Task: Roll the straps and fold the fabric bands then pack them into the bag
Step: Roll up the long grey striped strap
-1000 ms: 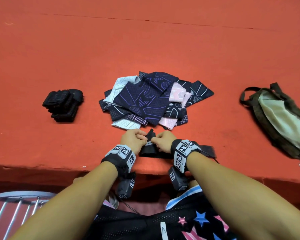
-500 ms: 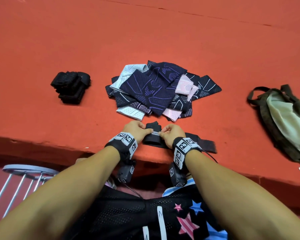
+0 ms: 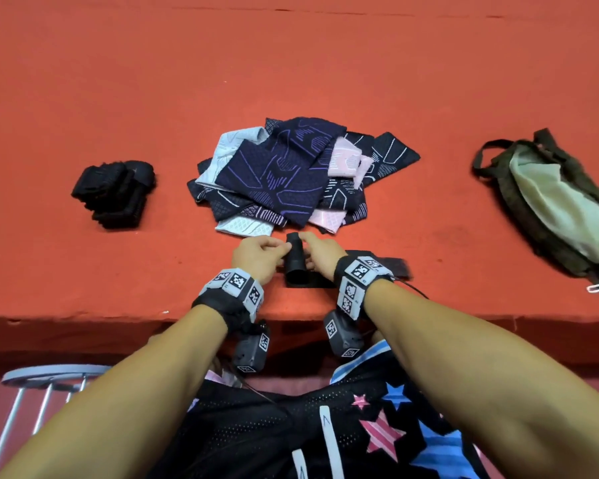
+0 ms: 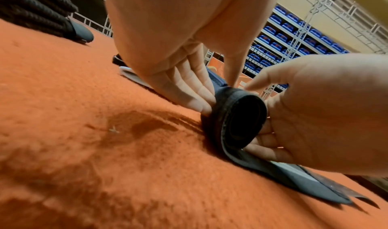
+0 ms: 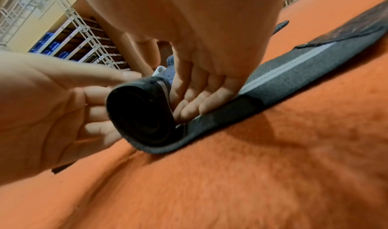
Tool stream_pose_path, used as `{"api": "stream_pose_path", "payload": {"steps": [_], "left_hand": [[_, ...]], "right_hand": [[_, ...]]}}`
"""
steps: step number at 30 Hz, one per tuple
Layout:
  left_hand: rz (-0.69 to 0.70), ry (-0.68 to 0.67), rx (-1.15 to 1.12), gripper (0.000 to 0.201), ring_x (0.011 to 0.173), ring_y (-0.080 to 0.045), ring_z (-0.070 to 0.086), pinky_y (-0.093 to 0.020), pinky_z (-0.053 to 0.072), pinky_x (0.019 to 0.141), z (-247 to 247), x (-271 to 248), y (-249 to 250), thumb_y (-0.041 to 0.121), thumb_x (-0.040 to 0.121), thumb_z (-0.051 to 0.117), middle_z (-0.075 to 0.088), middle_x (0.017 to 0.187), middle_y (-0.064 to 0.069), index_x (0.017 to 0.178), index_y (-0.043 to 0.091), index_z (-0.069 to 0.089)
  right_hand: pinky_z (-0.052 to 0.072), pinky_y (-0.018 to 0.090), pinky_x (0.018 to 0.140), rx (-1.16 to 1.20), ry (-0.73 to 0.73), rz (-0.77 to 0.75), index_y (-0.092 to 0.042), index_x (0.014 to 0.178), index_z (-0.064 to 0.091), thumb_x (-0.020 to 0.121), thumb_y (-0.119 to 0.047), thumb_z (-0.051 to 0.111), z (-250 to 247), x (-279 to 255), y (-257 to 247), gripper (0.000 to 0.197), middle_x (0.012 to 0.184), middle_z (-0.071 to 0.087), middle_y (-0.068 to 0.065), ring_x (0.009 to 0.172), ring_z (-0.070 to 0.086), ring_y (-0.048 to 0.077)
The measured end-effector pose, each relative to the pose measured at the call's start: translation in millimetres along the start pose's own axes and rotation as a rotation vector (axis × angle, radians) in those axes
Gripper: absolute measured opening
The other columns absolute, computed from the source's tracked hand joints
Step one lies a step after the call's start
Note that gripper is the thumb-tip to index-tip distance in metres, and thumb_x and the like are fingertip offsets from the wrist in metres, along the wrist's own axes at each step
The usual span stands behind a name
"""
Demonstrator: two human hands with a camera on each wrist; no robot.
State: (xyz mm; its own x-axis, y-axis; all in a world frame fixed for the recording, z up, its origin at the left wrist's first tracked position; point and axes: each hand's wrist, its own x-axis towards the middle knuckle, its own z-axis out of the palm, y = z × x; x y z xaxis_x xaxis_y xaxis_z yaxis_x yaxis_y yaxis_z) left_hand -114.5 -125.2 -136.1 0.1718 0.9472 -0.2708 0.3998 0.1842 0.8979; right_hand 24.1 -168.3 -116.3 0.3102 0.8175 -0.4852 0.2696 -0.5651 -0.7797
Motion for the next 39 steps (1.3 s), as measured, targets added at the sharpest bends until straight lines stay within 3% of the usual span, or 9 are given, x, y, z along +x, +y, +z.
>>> {"api": "stream_pose_path", "payload": {"steps": [3, 8, 13, 19, 26, 30, 34, 37, 39], "left_hand": [[0.048, -0.038, 0.041, 0.017, 0.072, -0.014, 0.071, -0.026, 0.052, 0.068, 4, 0, -2, 0.012, 0.081, 0.077, 0.076, 0.075, 0.000, 0.078, 0.029, 0.075], [0.036, -0.100, 0.039, 0.024, 0.075, -0.015, 0.071, -0.028, 0.054, 0.074, 11, 0, 2, 0.005, 0.078, 0.079, 0.076, 0.075, -0.002, 0.078, 0.028, 0.075], [-0.006, -0.047, 0.086, 0.034, 0.087, -0.023, 0.073, -0.046, 0.060, 0.085, 20, 5, 1, 0.001, 0.071, 0.084, 0.074, 0.086, 0.001, 0.083, 0.028, 0.068], [-0.114, -0.059, 0.167, 0.029, 0.077, -0.022, 0.074, -0.043, 0.061, 0.080, 36, 2, 3, 0.030, 0.067, 0.090, 0.075, 0.077, 0.001, 0.083, 0.024, 0.067], [-0.147, -0.045, 0.204, 0.017, 0.076, -0.020, 0.070, -0.033, 0.058, 0.070, 41, -3, 13, 0.028, 0.073, 0.085, 0.074, 0.079, 0.000, 0.078, 0.018, 0.072], [-0.112, -0.029, 0.200, 0.015, 0.080, -0.017, 0.069, -0.023, 0.046, 0.061, 34, -9, 23, 0.023, 0.075, 0.082, 0.072, 0.083, 0.003, 0.084, 0.021, 0.070], [-0.084, 0.022, 0.188, 0.019, 0.079, -0.019, 0.070, -0.031, 0.057, 0.076, 20, -7, 27, 0.029, 0.066, 0.084, 0.071, 0.075, 0.007, 0.074, 0.026, 0.068], [-0.055, 0.041, 0.053, 0.032, 0.075, -0.025, 0.074, -0.042, 0.062, 0.076, 10, -5, 26, 0.042, 0.052, 0.086, 0.075, 0.072, 0.000, 0.073, 0.022, 0.071], [-0.038, 0.049, 0.008, 0.023, 0.073, -0.026, 0.075, -0.045, 0.062, 0.076, 6, -6, 26, 0.039, 0.062, 0.083, 0.075, 0.072, -0.004, 0.073, 0.020, 0.073]], "right_hand": [[0.047, 0.034, 0.074, -0.066, -0.023, -0.014, -0.014, 0.061, 0.061, 0.089, -0.050, 0.060, -15, -1, 3, 0.046, 0.067, 0.067, 0.008, 0.068, 0.062, 0.026], [0.040, 0.033, 0.066, -0.145, -0.010, -0.012, -0.012, 0.061, 0.055, 0.091, -0.036, 0.061, -27, 6, 18, 0.039, 0.063, 0.057, 0.005, 0.063, 0.052, 0.023], [0.052, 0.034, 0.085, -0.268, 0.057, -0.084, -0.019, 0.095, 0.065, 0.088, -0.030, 0.064, -36, 6, 30, 0.013, 0.092, 0.068, 0.002, 0.087, 0.064, 0.024], [0.048, 0.027, 0.086, -0.425, 0.128, -0.121, -0.022, 0.124, 0.063, 0.089, -0.028, 0.063, -46, 6, 41, 0.036, 0.108, 0.072, 0.004, 0.102, 0.066, 0.026], [0.048, 0.026, 0.072, -0.365, 0.221, -0.053, -0.025, 0.072, 0.060, 0.084, -0.027, 0.074, -49, 6, 41, 0.018, 0.081, 0.067, -0.004, 0.084, 0.067, 0.020], [0.051, 0.026, 0.071, -0.343, 0.204, -0.049, -0.022, 0.070, 0.067, 0.082, -0.029, 0.079, -50, 3, 34, 0.018, 0.081, 0.072, 0.000, 0.078, 0.067, 0.018], [0.058, 0.031, 0.078, -0.276, 0.153, -0.079, -0.019, 0.070, 0.071, 0.080, -0.025, 0.077, -38, 3, 25, 0.013, 0.078, 0.075, 0.001, 0.079, 0.071, 0.019], [0.061, 0.039, 0.078, -0.178, 0.099, -0.113, -0.020, 0.067, 0.069, 0.084, -0.020, 0.068, -19, 0, 20, 0.016, 0.071, 0.072, 0.000, 0.070, 0.069, 0.020], [0.061, 0.042, 0.074, -0.127, 0.051, -0.121, -0.019, 0.067, 0.069, 0.088, -0.017, 0.061, -8, 2, 22, 0.023, 0.067, 0.069, 0.002, 0.064, 0.066, 0.021]]}}
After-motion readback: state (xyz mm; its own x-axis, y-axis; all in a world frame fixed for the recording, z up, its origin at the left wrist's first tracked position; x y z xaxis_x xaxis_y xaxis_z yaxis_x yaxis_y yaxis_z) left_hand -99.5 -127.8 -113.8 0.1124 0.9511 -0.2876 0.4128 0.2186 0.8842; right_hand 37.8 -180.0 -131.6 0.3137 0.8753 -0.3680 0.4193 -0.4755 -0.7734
